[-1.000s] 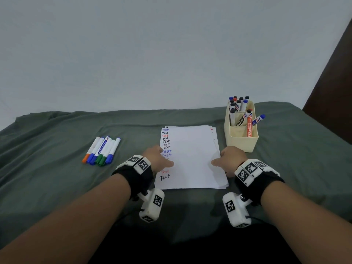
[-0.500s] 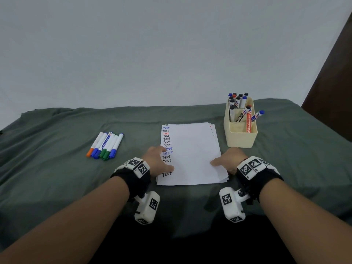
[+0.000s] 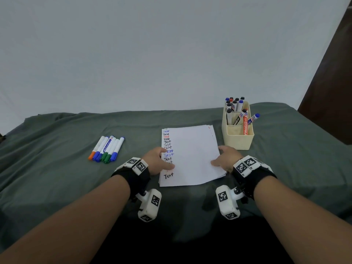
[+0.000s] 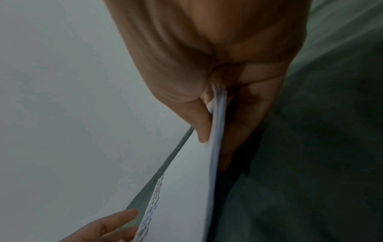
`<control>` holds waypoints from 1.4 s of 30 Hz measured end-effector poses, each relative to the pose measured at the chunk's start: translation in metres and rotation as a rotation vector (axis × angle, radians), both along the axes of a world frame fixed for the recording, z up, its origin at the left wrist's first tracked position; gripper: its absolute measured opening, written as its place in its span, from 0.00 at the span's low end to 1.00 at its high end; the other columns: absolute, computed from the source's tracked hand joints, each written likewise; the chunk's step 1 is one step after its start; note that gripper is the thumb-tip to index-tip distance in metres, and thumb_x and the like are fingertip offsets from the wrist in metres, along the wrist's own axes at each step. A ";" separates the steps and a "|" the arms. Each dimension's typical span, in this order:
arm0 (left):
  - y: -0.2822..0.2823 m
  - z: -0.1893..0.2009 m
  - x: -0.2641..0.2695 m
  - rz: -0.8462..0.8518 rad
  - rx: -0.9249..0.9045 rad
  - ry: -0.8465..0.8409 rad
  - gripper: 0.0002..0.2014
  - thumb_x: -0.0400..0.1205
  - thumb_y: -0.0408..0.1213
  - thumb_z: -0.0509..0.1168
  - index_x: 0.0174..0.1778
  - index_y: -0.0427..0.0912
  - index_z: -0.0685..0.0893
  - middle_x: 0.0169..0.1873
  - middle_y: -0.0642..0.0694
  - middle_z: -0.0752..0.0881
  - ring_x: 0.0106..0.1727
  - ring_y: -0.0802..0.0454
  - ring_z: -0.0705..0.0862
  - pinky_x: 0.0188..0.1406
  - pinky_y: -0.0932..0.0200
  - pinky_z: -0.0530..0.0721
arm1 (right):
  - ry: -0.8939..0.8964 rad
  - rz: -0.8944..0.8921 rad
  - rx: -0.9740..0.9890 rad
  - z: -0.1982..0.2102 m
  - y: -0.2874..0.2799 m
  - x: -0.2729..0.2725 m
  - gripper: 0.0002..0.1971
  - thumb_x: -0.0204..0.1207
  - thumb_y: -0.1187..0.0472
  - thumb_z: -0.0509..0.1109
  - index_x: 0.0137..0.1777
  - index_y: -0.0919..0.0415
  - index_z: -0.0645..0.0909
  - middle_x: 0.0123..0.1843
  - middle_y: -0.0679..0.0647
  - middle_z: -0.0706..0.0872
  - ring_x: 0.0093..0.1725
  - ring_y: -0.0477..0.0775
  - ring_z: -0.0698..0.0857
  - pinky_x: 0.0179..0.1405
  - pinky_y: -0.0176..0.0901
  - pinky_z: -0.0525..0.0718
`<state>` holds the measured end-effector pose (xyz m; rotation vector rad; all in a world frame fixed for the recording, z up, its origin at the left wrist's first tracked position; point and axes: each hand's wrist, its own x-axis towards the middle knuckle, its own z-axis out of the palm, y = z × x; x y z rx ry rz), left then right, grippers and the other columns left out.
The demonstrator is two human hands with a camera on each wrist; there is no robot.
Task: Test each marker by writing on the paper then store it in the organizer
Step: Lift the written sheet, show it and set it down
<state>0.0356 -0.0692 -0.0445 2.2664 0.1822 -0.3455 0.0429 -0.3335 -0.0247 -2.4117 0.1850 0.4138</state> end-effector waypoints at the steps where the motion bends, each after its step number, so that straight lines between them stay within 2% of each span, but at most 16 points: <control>1: 0.000 0.000 0.001 0.017 -0.012 0.006 0.38 0.73 0.40 0.80 0.78 0.46 0.70 0.65 0.45 0.82 0.58 0.45 0.86 0.43 0.59 0.81 | -0.015 0.003 0.041 -0.002 -0.002 0.000 0.26 0.81 0.62 0.74 0.78 0.56 0.75 0.72 0.54 0.84 0.62 0.56 0.83 0.54 0.42 0.80; 4: -0.001 -0.001 0.002 0.063 -0.049 -0.001 0.38 0.74 0.41 0.79 0.79 0.47 0.70 0.70 0.44 0.79 0.61 0.43 0.85 0.39 0.58 0.82 | -0.056 -0.011 0.176 -0.009 -0.008 0.000 0.29 0.81 0.64 0.72 0.82 0.47 0.73 0.67 0.48 0.85 0.53 0.49 0.82 0.44 0.37 0.79; 6: -0.003 -0.004 0.004 0.099 -0.095 -0.009 0.37 0.74 0.41 0.79 0.78 0.44 0.71 0.70 0.43 0.78 0.64 0.43 0.83 0.52 0.53 0.85 | -0.065 -0.034 0.258 -0.015 -0.012 -0.001 0.31 0.82 0.63 0.71 0.83 0.41 0.71 0.62 0.44 0.84 0.50 0.45 0.83 0.42 0.37 0.81; 8: -0.004 -0.005 0.005 0.143 -0.139 -0.032 0.36 0.74 0.40 0.79 0.77 0.40 0.72 0.70 0.41 0.79 0.66 0.42 0.83 0.66 0.46 0.82 | -0.055 -0.074 0.345 -0.019 -0.016 -0.003 0.32 0.83 0.63 0.71 0.82 0.35 0.71 0.63 0.43 0.87 0.53 0.49 0.86 0.46 0.45 0.88; 9: -0.005 -0.006 0.006 0.170 -0.175 -0.043 0.35 0.74 0.40 0.79 0.76 0.39 0.72 0.68 0.41 0.81 0.65 0.42 0.83 0.67 0.44 0.81 | -0.043 -0.098 0.395 -0.020 -0.016 -0.004 0.32 0.83 0.63 0.71 0.81 0.33 0.71 0.63 0.44 0.88 0.55 0.53 0.88 0.45 0.48 0.90; 12: -0.007 -0.002 0.008 0.236 -0.244 -0.086 0.28 0.74 0.41 0.78 0.68 0.40 0.76 0.57 0.42 0.88 0.55 0.42 0.89 0.59 0.44 0.86 | -0.032 -0.153 0.574 -0.024 -0.017 -0.005 0.32 0.83 0.65 0.72 0.79 0.32 0.73 0.61 0.48 0.91 0.44 0.52 0.89 0.29 0.41 0.87; 14: -0.006 0.004 0.008 0.258 -0.265 -0.067 0.21 0.75 0.41 0.77 0.58 0.43 0.74 0.48 0.44 0.90 0.49 0.42 0.90 0.50 0.46 0.89 | -0.048 -0.151 0.650 -0.026 -0.016 -0.005 0.32 0.83 0.67 0.71 0.79 0.32 0.74 0.61 0.49 0.91 0.36 0.46 0.89 0.25 0.39 0.85; 15: -0.007 0.007 0.008 0.257 -0.304 -0.038 0.17 0.77 0.39 0.75 0.55 0.40 0.76 0.47 0.43 0.90 0.49 0.41 0.91 0.51 0.44 0.89 | -0.054 -0.140 0.665 -0.025 -0.015 -0.005 0.32 0.83 0.67 0.71 0.78 0.31 0.74 0.62 0.47 0.91 0.40 0.45 0.91 0.29 0.41 0.88; 17: -0.007 0.011 0.006 0.247 -0.383 -0.006 0.09 0.80 0.31 0.71 0.55 0.36 0.83 0.49 0.37 0.91 0.51 0.36 0.90 0.55 0.37 0.88 | -0.064 -0.124 0.650 -0.022 -0.012 -0.006 0.32 0.83 0.66 0.71 0.77 0.29 0.74 0.62 0.44 0.91 0.54 0.51 0.92 0.47 0.52 0.93; 20: -0.007 0.011 0.005 0.277 -0.439 -0.062 0.15 0.79 0.25 0.70 0.60 0.41 0.80 0.54 0.36 0.90 0.52 0.35 0.90 0.55 0.33 0.87 | -0.107 -0.100 0.588 -0.022 -0.008 -0.006 0.32 0.81 0.66 0.72 0.76 0.31 0.75 0.60 0.45 0.92 0.57 0.55 0.91 0.61 0.60 0.90; 22: -0.007 0.010 0.004 0.284 -0.432 -0.095 0.21 0.78 0.25 0.72 0.63 0.46 0.76 0.54 0.38 0.89 0.50 0.37 0.90 0.51 0.35 0.88 | -0.138 -0.084 0.547 -0.022 -0.005 -0.005 0.31 0.80 0.67 0.73 0.77 0.37 0.76 0.56 0.44 0.93 0.55 0.53 0.92 0.61 0.57 0.89; 25: -0.006 0.005 0.002 0.302 -0.411 -0.086 0.24 0.76 0.26 0.74 0.62 0.48 0.73 0.54 0.39 0.89 0.49 0.38 0.91 0.50 0.37 0.89 | -0.127 -0.090 0.502 -0.024 -0.002 -0.003 0.31 0.78 0.68 0.74 0.80 0.47 0.76 0.59 0.51 0.92 0.56 0.57 0.91 0.63 0.55 0.88; 30: -0.005 -0.004 -0.001 0.293 -0.385 -0.093 0.22 0.76 0.25 0.75 0.64 0.45 0.83 0.51 0.41 0.91 0.48 0.40 0.91 0.53 0.41 0.89 | -0.008 -0.161 0.479 -0.029 -0.002 0.001 0.24 0.76 0.74 0.74 0.73 0.61 0.84 0.62 0.59 0.91 0.59 0.62 0.90 0.66 0.59 0.86; 37: 0.000 -0.006 0.005 0.168 -0.315 -0.082 0.20 0.77 0.26 0.73 0.63 0.47 0.88 0.50 0.45 0.92 0.49 0.43 0.91 0.56 0.43 0.88 | 0.053 -0.195 0.537 -0.027 -0.006 0.010 0.23 0.77 0.75 0.73 0.72 0.62 0.83 0.63 0.62 0.90 0.62 0.67 0.88 0.67 0.65 0.85; 40: 0.003 -0.006 0.008 0.171 -0.304 -0.062 0.18 0.76 0.27 0.75 0.61 0.43 0.87 0.48 0.45 0.92 0.47 0.44 0.92 0.54 0.43 0.89 | 0.024 -0.196 0.469 -0.025 -0.003 0.011 0.19 0.78 0.71 0.75 0.69 0.66 0.84 0.63 0.63 0.90 0.61 0.66 0.89 0.67 0.62 0.86; 42: 0.004 -0.004 0.010 0.202 -0.270 -0.083 0.19 0.75 0.30 0.77 0.59 0.47 0.82 0.48 0.45 0.92 0.45 0.45 0.92 0.51 0.43 0.90 | -0.008 -0.160 0.368 -0.023 -0.002 0.011 0.13 0.77 0.66 0.77 0.61 0.65 0.87 0.59 0.60 0.91 0.58 0.62 0.90 0.65 0.57 0.87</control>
